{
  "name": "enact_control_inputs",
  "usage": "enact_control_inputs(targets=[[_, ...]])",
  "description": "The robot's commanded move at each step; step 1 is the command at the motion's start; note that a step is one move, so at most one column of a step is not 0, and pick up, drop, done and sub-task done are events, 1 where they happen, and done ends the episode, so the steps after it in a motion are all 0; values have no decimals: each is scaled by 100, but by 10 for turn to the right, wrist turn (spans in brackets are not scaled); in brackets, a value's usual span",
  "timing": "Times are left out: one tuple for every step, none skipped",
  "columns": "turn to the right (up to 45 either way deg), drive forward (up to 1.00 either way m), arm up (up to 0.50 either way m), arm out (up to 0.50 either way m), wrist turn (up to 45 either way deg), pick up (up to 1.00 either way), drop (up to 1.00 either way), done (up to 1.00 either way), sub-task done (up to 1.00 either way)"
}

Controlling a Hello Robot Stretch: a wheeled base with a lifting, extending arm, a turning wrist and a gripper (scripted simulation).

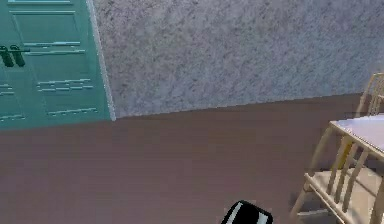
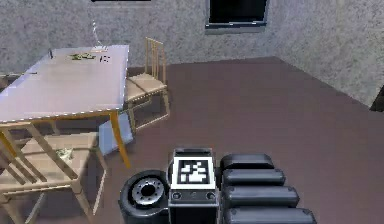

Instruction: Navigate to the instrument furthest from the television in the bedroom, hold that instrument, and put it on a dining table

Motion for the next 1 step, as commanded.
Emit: enact_control_inputs(targets=[[0,100,0,0,0,0,0,0,0]])
